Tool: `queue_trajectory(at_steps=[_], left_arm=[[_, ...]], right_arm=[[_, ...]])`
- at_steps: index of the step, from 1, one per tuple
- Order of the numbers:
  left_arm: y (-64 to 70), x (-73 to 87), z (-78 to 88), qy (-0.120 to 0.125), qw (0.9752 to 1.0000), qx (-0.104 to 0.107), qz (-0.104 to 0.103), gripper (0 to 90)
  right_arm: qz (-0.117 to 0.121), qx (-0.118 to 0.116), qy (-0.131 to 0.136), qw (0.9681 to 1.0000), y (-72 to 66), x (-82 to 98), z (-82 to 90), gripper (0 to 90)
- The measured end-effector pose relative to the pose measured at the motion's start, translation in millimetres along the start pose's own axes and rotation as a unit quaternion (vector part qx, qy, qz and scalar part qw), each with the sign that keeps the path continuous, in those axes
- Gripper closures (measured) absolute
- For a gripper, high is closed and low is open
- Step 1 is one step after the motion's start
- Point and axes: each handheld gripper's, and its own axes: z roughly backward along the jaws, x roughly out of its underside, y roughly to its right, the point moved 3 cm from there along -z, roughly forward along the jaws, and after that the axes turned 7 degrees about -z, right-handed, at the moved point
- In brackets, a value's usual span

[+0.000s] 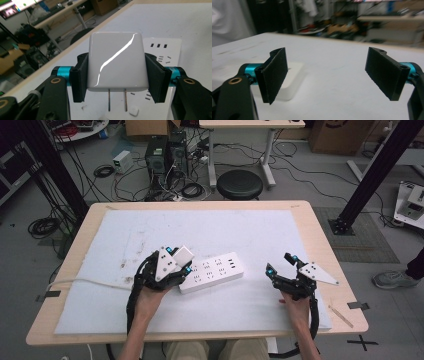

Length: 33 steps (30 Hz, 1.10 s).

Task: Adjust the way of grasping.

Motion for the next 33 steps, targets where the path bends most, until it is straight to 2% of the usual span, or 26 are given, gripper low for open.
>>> queue_trajectory(at_steps=[1,3,4,5,6,7,8,9,12,13,14,15,16,17,19,21,26,27,28,29,31,32,33], left_arm=[[2.9,-1.5,-0.4,0.003,0.9999,-0.002,-0.010,42.5],[8.4,-4.2,-1.7,0.009,0.9994,-0.009,-0.032,42.5],[8.4,-4.2,-1.7,0.009,0.9994,-0.009,-0.032,42.5],[8.4,-4.2,-1.7,0.009,0.9994,-0.009,-0.032,42.5],[16.0,-6.9,-4.4,0.016,0.9980,-0.020,-0.058,42.5],[16.0,-6.9,-4.4,0.016,0.9980,-0.020,-0.058,42.5],[16.0,-6.9,-4.4,0.016,0.9980,-0.020,-0.058,42.5],[24.8,-9.7,-7.3,0.034,0.9946,-0.034,-0.092,42.5],[32.6,-12.8,-8.1,0.043,0.9909,-0.045,-0.119,42.5],[32.6,-12.8,-8.1,0.043,0.9909,-0.045,-0.119,42.5],[32.6,-12.8,-8.1,0.043,0.9909,-0.045,-0.119,42.5],[32.6,-12.8,-8.1,0.043,0.9909,-0.045,-0.119,42.5],[42.7,-16.3,-9.5,0.050,0.9858,-0.054,-0.151,42.5],[45.1,-17.3,-10.2,0.051,0.9846,-0.056,-0.158,42.6],[49.2,-19.0,-11.2,0.055,0.9821,-0.057,-0.170,42.6],[52.9,-21.1,-11.6,0.062,0.9806,-0.056,-0.177,42.6],[62.9,-26.4,-12.4,0.083,0.9759,-0.049,-0.196,42.7],[65.4,-27.1,-13.1,0.087,0.9756,-0.044,-0.197,42.7],[67.5,-28.0,-13.6,0.089,0.9744,-0.043,-0.202,42.6],[70.0,-28.5,-14.5,0.091,0.9736,-0.041,-0.205,42.6],[74.4,-29.8,-16.0,0.094,0.9717,-0.035,-0.214,42.6],[76.0,-30.8,-16.7,0.095,0.9697,-0.036,-0.222,42.6],[78.3,-31.4,-17.6,0.098,0.9691,-0.035,-0.224,42.6]], right_arm=[[-0.003,-0.018,-0.017,0.9997,-2.4,-0.5,-1.0,19.1],[0.008,-0.039,-0.021,0.9990,-8.3,-2.7,-2.0,19.0],[0.008,-0.039,-0.021,0.9990,-8.3,-2.7,-2.0,19.0],[0.007,-0.058,-0.027,0.9979,-10.8,-4.4,-2.3,19.1],[-0.002,-0.098,-0.033,0.9946,-15.1,-9.6,-2.7,19.1],[-0.002,-0.098,-0.033,0.9946,-15.1,-9.6,-2.7,19.1],[-0.004,-0.111,-0.036,0.9932,-16.9,-11.6,-2.3,19.1],[-0.025,-0.147,-0.039,0.9881,-20.4,-19.4,-2.2,19.2],[-0.050,-0.186,-0.040,0.9805,-23.1,-29.3,-3.4,19.2],[-0.050,-0.186,-0.040,0.9805,-23.1,-29.3,-3.4,19.2],[-0.060,-0.199,-0.042,0.9772,-23.8,-32.3,-3.9,19.2],[-0.060,-0.199,-0.042,0.9772,-23.8,-32.3,-3.9,19.2],[-0.060,-0.199,-0.042,0.9772,-23.8,-32.3,-3.9,19.2],[-0.071,-0.221,-0.053,0.9711,-28.4,-41.0,-7.3,19.2],[-0.067,-0.228,-0.064,0.9691,-31.8,-43.4,-10.9,19.2],[-0.070,-0.245,-0.082,0.9635,-35.8,-44.2,-14.8,19.2],[-0.054,-0.275,-0.128,0.9514,-49.2,-45.0,-25.7,19.6],[-0.056,-0.283,-0.140,0.9470,-51.6,-45.3,-28.1,20.9],[-0.062,-0.295,-0.156,0.9408,-53.9,-45.3,-30.1,23.7],[-0.059,-0.301,-0.165,0.9374,-55.8,-45.3,-32.2,24.8],[-0.056,-0.307,-0.170,0.9348,-59.3,-45.3,-34.8,25.0],[-0.058,-0.311,-0.170,0.9333,-60.4,-45.1,-36.0,24.9],[-0.060,-0.318,-0.170,0.9308,-61.5,-45.0,-36.9,24.9]])
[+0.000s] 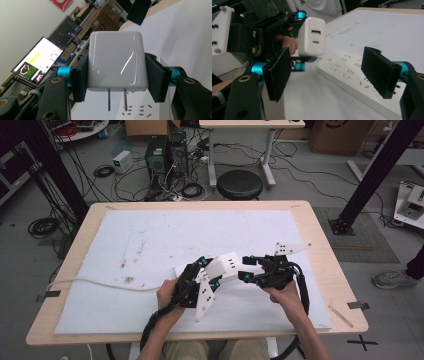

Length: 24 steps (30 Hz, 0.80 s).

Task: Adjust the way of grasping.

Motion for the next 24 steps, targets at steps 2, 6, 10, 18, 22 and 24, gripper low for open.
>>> queue_trajectory(at_steps=[2,6,10,18,22,24], left_arm=[[2.2,-3.1,-0.9,0.005,1.0000,0.003,-0.006,42.6],[7.0,-9.6,-3.6,0.019,0.9997,0.006,-0.011,42.6],[11.4,-13.3,-6.7,0.021,0.9995,0.008,-0.020,42.6],[17.1,-19.9,-11.1,0.028,0.9991,0.010,-0.029,42.6],[19.7,-22.3,-12.7,0.028,0.9990,0.009,-0.034,42.6],[20.6,-22.8,-13.1,0.031,0.9990,0.010,-0.031,42.5]], right_arm=[[-0.007,-0.018,-0.001,0.9998,-0.4,0.1,-2.9,25.0],[-0.020,-0.044,-0.010,0.9988,0.4,0.7,-8.7,25.0],[-0.034,-0.060,-0.007,0.9976,0.7,-0.4,-11.0,25.8],[-0.043,-0.073,-0.010,0.9963,1.1,-0.9,-16.2,26.7],[-0.046,-0.077,-0.017,0.9958,0.6,-0.2,-18.5,29.4],[-0.045,-0.078,-0.018,0.9958,-0.1,-0.1,-18.8,31.7]])
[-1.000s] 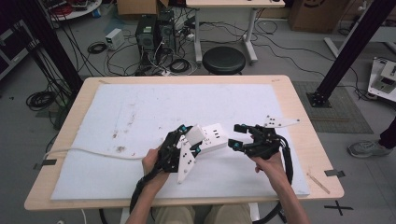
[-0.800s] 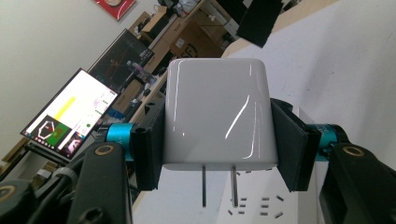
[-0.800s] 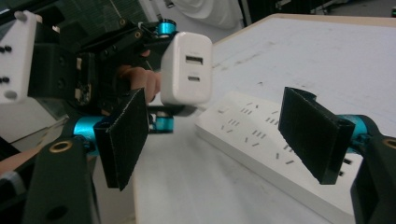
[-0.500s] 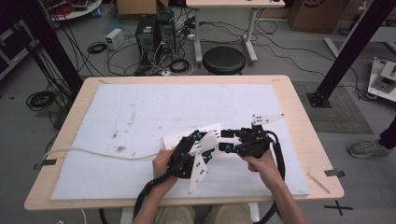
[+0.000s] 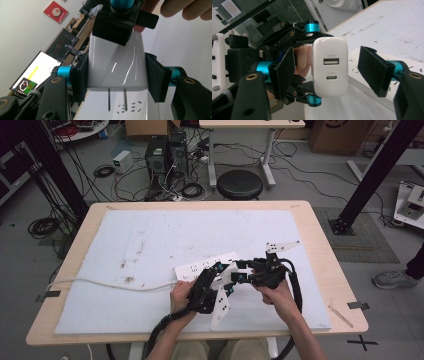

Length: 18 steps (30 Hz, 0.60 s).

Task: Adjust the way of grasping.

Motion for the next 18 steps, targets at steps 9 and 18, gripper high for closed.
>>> queue_trajectory(at_steps=[9,18], left_arm=[[3.5,-3.0,-2.4,0.003,1.0000,-0.001,-0.003,42.5],[4.2,-4.6,-2.3,0.006,1.0000,-0.004,-0.004,42.5]], right_arm=[[0.005,-0.003,-0.008,1.0000,0.0,0.8,-1.8,37.6],[0.006,-0.004,-0.020,0.9998,-0.2,2.1,-3.7,45.7]])
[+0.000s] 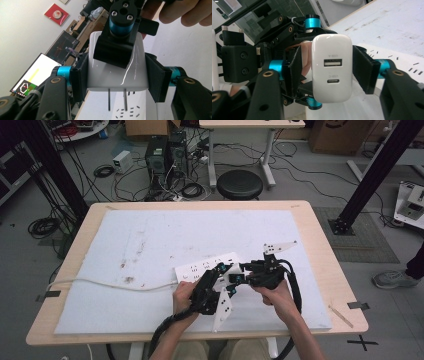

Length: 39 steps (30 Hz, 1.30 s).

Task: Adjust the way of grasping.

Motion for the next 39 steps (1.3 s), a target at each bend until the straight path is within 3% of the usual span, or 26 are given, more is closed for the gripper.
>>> queue_trajectory(at_steps=[10,23,32,39], left_arm=[[0.9,-0.6,-0.5,0.001,1.0000,0.001,-0.003,42.5],[1.2,-0.6,0.6,0.004,1.0000,0.004,-0.004,42.5],[1.7,0.6,0.8,0.001,0.9999,0.011,-0.007,42.5],[3.2,0.8,1.4,-0.009,0.9998,0.015,0.010,42.3]], right_arm=[[-0.004,-0.001,-0.007,1.0000,0.4,0.5,-0.4,50.6],[0.008,-0.003,-0.012,0.9999,0.4,1.2,-1.6,62.6],[0.007,0.002,-0.009,0.9999,0.4,4.1,-2.9,62.8],[0.006,0.006,-0.014,0.9999,0.7,5.7,-4.4,62.9]])
